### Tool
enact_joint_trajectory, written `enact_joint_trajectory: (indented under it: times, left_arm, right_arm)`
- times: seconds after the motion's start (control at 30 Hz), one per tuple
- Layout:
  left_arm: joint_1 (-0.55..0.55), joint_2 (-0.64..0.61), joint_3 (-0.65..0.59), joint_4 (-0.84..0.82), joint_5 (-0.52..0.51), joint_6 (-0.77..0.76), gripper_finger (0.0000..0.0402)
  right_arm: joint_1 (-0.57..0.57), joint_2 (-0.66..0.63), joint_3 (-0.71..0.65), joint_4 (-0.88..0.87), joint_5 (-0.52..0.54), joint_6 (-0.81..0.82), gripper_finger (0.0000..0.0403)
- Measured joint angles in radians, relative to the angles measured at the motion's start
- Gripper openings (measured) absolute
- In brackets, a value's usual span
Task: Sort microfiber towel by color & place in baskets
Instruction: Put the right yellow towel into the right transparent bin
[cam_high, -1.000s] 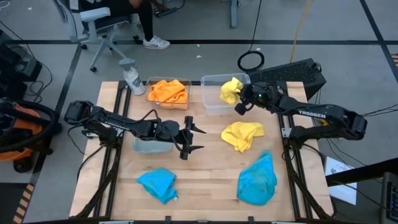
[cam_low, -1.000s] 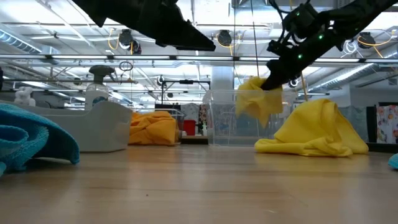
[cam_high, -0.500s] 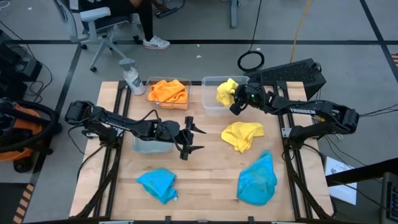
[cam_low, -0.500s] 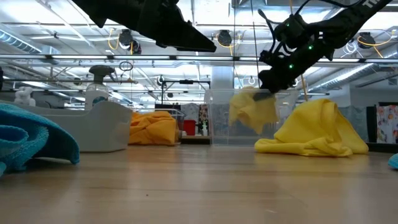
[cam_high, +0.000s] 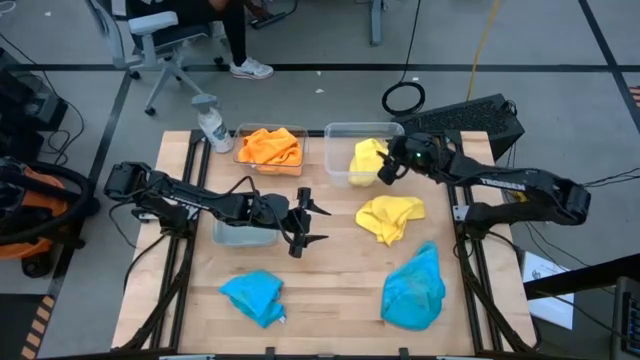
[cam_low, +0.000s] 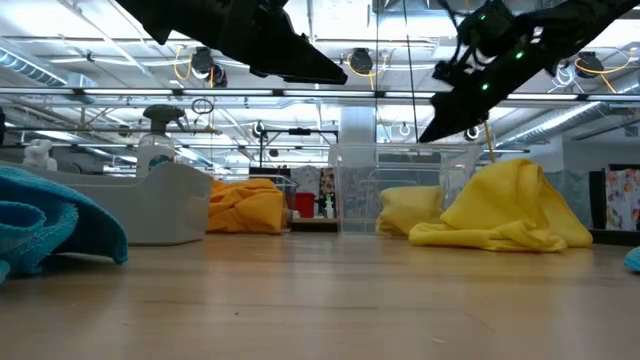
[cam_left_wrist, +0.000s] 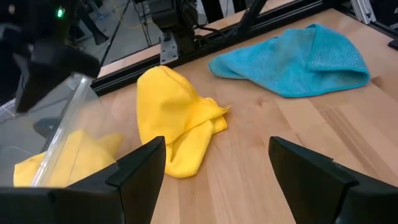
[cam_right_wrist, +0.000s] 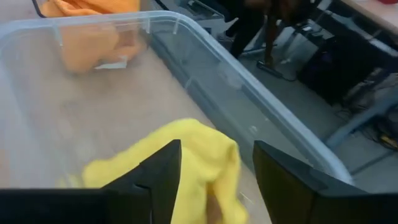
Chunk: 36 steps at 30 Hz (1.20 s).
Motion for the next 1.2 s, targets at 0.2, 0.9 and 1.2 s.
enact_joint_trajectory:
  times: [0.2,0.9,1.2]
  left_arm:
    - [0.0,0.0,0.0,-0.003,0.0,0.0,0.029]
    - [0.0,-0.001,0.0,0.02,-0.001,-0.003,0.029]
    - [0.0,-0.001,0.0,0.02,-0.001,-0.003,0.029]
  right_arm:
    - [0.107,-0.201,0.001,-0.216,0.088,0.08,0.0194]
    - [0.605,-0.181,0.002,-0.723,0.13,0.836,0.0298]
    - [0.604,0.079,0.002,-0.619,0.136,0.82,0.0322]
